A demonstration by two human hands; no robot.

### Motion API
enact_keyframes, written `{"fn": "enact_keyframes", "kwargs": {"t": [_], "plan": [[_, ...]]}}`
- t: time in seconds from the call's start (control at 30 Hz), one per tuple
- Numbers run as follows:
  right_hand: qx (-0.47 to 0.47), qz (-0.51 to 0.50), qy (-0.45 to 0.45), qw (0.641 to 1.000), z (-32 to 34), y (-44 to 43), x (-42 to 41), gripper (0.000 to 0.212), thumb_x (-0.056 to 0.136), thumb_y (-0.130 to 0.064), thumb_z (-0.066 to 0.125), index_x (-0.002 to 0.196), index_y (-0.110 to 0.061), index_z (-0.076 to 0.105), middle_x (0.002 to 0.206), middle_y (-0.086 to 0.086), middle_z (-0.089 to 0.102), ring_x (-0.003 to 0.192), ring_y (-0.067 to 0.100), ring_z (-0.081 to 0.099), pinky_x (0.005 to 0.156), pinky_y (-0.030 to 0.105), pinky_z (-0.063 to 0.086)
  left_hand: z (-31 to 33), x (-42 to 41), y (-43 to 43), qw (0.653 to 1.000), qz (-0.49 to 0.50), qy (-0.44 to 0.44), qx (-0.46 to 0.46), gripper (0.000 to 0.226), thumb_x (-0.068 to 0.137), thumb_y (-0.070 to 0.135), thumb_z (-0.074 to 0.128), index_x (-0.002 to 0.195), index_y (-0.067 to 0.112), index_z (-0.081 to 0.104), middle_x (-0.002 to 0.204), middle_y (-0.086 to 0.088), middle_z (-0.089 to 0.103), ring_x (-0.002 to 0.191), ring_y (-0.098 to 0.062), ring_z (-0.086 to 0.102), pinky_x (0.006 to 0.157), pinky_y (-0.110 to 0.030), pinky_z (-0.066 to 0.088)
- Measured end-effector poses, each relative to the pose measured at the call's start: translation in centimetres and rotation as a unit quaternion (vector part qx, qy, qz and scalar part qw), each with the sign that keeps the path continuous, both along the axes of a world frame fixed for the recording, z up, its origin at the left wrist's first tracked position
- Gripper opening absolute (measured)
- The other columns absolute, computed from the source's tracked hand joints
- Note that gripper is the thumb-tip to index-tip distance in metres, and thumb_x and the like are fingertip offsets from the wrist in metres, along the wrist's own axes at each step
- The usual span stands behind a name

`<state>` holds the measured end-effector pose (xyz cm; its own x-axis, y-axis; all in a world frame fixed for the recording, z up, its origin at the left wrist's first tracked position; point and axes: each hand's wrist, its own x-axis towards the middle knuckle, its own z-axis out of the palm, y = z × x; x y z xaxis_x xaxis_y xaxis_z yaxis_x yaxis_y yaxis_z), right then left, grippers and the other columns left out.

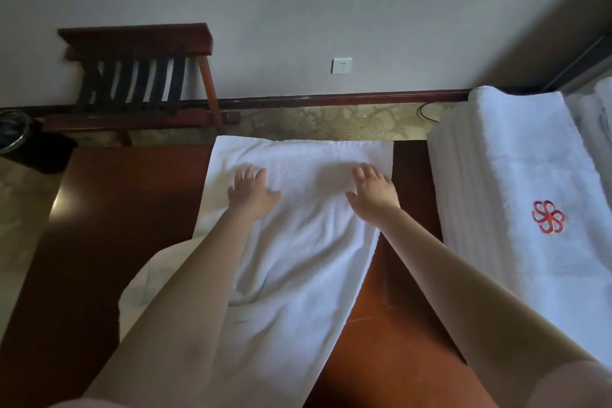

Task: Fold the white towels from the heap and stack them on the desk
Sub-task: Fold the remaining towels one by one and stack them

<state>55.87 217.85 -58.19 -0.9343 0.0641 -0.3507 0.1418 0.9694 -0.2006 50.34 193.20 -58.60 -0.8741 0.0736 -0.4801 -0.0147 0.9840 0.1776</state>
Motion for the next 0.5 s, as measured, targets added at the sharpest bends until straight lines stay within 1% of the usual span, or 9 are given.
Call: {"fn": "enact_keyframes", "kwargs": {"t": [0.1, 0.2, 0.27, 0.33, 0.4, 0.43, 0.5], "plan": [[-0.019, 0.035, 0.041, 0.998, 1.1, -2.0, 2.1, 0.05, 0.097, -0.03, 0.046, 0.143, -0.017, 0.033, 0.151, 0.007, 0.031, 0.14, 0.025, 0.026, 0.11, 0.041, 0.029, 1.6, 2.1, -1.1, 0.999, -0.007, 0.032, 0.012, 0.057, 0.096, 0.042, 0.047, 0.145, 0.015, 0.034, 0.155, -0.008, 0.022, 0.143, -0.028, 0.015, 0.109, -0.044, 0.029], [-0.076, 0.044, 0.052, 0.995, 2.2, -4.3, 4.2, 0.046, 0.096, -0.025, 0.047, 0.141, -0.016, 0.04, 0.143, 0.006, 0.041, 0.129, 0.026, 0.04, 0.1, 0.038, 0.038, 3.0, 4.3, -2.6, 0.997, 0.006, 0.05, 0.052, 0.041, 0.095, 0.033, 0.05, 0.129, 0.01, 0.052, 0.138, -0.011, 0.044, 0.129, -0.029, 0.036, 0.102, -0.039, 0.038], [-0.126, 0.046, 0.046, 0.99, 3.0, -6.0, 5.6, 0.042, 0.096, -0.024, 0.047, 0.137, -0.017, 0.046, 0.136, 0.004, 0.05, 0.119, 0.024, 0.051, 0.088, 0.033, 0.042, 3.8, 6.1, -3.8, 0.995, 0.019, 0.057, 0.085, 0.032, 0.094, 0.027, 0.051, 0.117, 0.007, 0.06, 0.125, -0.013, 0.053, 0.118, -0.029, 0.047, 0.097, -0.038, 0.042], [-0.159, 0.041, 0.031, 0.986, 3.5, -7.8, 7.4, 0.036, 0.096, -0.025, 0.047, 0.131, -0.02, 0.052, 0.122, 0.0, 0.06, 0.108, 0.022, 0.057, 0.077, 0.028, 0.041, 4.6, 8.3, -5.5, 0.993, 0.025, 0.056, 0.104, 0.024, 0.093, 0.022, 0.053, 0.107, 0.006, 0.064, 0.115, -0.012, 0.06, 0.106, -0.028, 0.054, 0.086, -0.033, 0.045], [-0.173, 0.027, 0.007, 0.985, 3.5, -9.2, 8.8, 0.03, 0.094, -0.026, 0.048, 0.122, -0.022, 0.058, 0.11, -0.001, 0.066, 0.101, 0.02, 0.06, 0.071, 0.025, 0.036, 4.8, 10.0, -7.0, 0.994, 0.033, 0.034, 0.101, 0.018, 0.092, 0.021, 0.052, 0.1, 0.011, 0.065, 0.108, -0.007, 0.063, 0.097, -0.024, 0.056, 0.075, -0.028, 0.043], [-0.181, 0.017, -0.005, 0.983, 3.5, -9.9, 9.8, 0.028, 0.093, -0.028, 0.049, 0.118, -0.023, 0.06, 0.108, -0.001, 0.066, 0.096, 0.019, 0.06, 0.07, 0.025, 0.036, 4.9, 11.0, -7.9, 0.995, 0.03, 0.017, 0.094, 0.016, 0.092, 0.021, 0.052, 0.099, 0.013, 0.065, 0.107, -0.006, 0.063, 0.095, -0.023, 0.056, 0.073, -0.027, 0.041], [-0.194, -0.003, -0.033, 0.981, 3.3, -11.3, 11.9, 0.023, 0.092, -0.029, 0.05, 0.111, -0.024, 0.062, 0.105, 0.001, 0.065, 0.088, 0.018, 0.059, 0.07, 0.025, 0.038, 4.8, 12.7, -9.8, 0.996, 0.021, -0.015, 0.08, 0.016, 0.092, 0.023, 0.053, 0.099, 0.014, 0.064, 0.106, -0.007, 0.064, 0.096, -0.023, 0.058, 0.074, -0.027, 0.041]]}}
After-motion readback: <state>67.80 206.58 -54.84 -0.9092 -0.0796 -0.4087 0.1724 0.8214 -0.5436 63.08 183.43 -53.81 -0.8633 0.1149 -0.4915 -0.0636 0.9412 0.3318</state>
